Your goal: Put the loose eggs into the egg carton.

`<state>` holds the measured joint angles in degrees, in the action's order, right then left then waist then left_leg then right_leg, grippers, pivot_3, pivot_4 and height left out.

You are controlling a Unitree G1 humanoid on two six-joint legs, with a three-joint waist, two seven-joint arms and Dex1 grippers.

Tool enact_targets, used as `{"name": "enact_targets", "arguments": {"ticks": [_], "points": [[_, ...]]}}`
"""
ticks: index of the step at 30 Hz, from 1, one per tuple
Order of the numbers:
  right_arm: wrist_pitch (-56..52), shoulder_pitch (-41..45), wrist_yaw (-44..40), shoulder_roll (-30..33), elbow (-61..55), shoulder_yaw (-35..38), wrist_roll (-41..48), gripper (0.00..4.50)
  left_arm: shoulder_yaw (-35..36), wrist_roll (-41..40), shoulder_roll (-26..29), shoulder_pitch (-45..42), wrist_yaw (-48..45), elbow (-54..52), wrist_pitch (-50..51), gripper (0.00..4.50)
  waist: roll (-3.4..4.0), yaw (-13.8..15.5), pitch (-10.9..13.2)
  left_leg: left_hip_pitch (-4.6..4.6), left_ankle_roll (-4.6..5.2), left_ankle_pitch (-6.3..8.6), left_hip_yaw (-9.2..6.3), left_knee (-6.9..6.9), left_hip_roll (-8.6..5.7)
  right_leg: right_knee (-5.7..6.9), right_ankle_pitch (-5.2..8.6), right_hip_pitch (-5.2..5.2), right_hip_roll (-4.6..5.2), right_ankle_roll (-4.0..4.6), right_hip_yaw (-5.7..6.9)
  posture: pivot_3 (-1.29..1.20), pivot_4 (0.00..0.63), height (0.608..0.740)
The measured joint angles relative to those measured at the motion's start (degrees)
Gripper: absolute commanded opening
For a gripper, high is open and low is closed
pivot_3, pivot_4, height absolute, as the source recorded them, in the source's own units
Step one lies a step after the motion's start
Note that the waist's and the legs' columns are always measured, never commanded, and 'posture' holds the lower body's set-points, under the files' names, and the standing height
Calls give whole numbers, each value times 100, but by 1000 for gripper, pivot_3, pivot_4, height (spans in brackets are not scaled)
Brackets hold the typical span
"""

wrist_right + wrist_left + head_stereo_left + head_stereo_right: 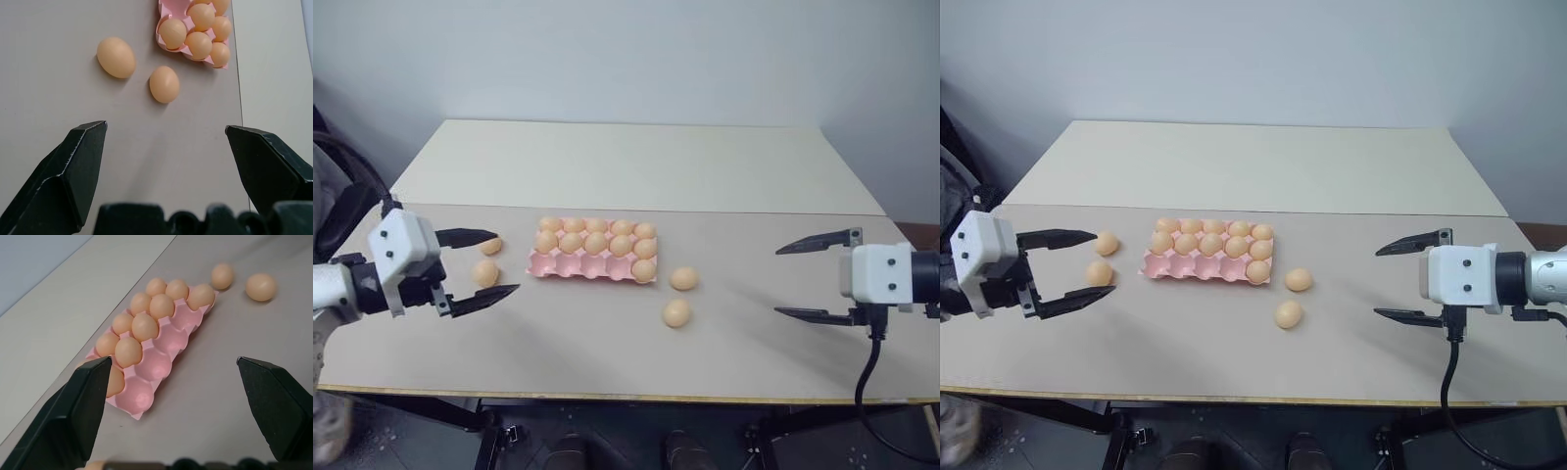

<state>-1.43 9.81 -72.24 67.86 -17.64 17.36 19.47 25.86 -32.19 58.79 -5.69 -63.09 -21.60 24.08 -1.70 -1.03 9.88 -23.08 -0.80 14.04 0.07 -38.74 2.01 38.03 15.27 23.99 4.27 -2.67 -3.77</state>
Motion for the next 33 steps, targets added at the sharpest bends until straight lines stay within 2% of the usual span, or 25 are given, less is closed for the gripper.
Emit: {"name": "enact_targets", "arguments": {"ticks": [9, 15, 18, 22, 26, 33], "points": [[-53, -89, 36, -14, -61, 123, -3, 4500, -2, -167, 10, -65, 4, 4, 242, 4422, 0, 1, 0, 0, 0, 0, 0, 0, 0, 0, 0, 0, 0, 0, 0, 0, 150, 740], [-403, -29, 567, -514, -308, 29, -3, 4500, -71, -68, 10, -63, 3, 6, 227, 4422, -1, -8, -1, 0, 0, 0, -1, 0, 0, 2, 0, 0, 0, 0, 0, 0, 150, 740], [-732, 103, 1001, -894, -640, -242, 28, 4500, -149, -30, 10, -65, 5, 7, 223, 4422, -3, -8, -2, 0, 0, 0, -2, 0, 0, 1, 0, 1, -2, 0, -1, 0, 150, 740], [-1220, 246, 1836, -1785, -1165, -1146, -126, 4500, -357, 52, 9, -191, 46, 8, 221, 4422, -9, -8, -5, -8, 0, 0, -4, -2, -2, 3, 0, 7, -1, 0, 0, 0, 150, 740], [-1530, 280, 2133, -2031, -1354, -1753, -393, 4500, -480, 68, 9, -303, 65, 8, 216, 4422, -9, 19, -5, -15, 0, 0, -7, -2, -3, 1, 0, 10, -1, 0, 3, 0, 150, 740], [-2409, 609, 2160, -2033, -1341, -2477, -524, 4500, -604, 184, -56, -331, 177, -19, 146, 4422, -9, 7, -5, -10, 0, 0, -8, -3, -2, 2, 0, 8, -3, 0, 3, 0, 150, 740]]}}
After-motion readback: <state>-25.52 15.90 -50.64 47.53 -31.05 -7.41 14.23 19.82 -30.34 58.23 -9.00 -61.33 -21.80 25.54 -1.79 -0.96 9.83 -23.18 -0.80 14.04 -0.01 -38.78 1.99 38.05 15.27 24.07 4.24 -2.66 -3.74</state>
